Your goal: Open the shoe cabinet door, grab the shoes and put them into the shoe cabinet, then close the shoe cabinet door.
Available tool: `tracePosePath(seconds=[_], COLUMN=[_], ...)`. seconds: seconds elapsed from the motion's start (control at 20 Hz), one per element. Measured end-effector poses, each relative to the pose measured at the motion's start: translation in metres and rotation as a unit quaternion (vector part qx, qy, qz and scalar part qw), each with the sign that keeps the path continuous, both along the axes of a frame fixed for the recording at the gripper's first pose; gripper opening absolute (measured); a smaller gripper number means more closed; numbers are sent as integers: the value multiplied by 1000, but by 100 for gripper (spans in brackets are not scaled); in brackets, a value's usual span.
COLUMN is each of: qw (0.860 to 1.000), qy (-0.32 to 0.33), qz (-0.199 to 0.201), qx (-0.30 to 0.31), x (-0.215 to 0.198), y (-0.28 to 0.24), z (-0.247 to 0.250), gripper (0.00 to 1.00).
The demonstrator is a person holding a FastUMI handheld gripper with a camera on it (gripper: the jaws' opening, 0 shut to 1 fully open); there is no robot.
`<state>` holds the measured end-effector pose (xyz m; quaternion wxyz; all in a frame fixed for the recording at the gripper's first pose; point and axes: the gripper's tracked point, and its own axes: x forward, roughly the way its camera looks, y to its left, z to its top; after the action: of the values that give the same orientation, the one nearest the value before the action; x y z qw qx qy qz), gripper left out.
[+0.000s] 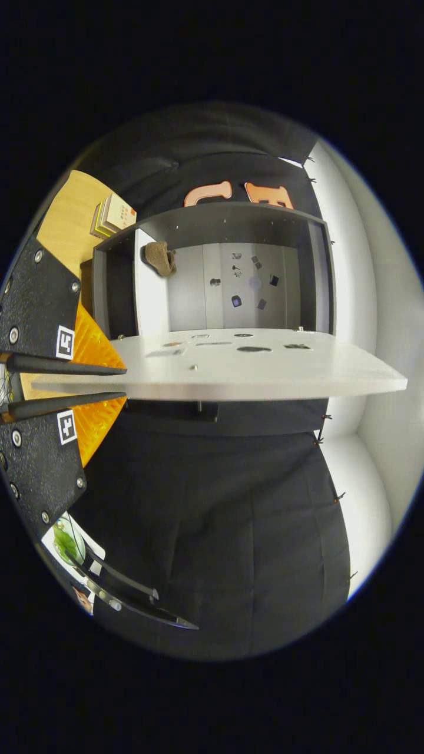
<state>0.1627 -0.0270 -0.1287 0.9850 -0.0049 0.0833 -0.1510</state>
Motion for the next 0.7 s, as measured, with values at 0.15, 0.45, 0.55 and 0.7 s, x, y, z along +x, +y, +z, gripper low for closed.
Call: tracePosePath(seconds=[0.15, 0.45, 0.55, 0.7], qw=[1000, 996, 992, 987], qy=[7, 50, 74, 102], qz=[3, 71, 98, 122], qx=[-10, 7, 14, 35], x=[2, 17, 23, 34], y=[32, 118, 142, 164], z=[-10, -41, -60, -86], gripper=[18, 18, 18, 18])
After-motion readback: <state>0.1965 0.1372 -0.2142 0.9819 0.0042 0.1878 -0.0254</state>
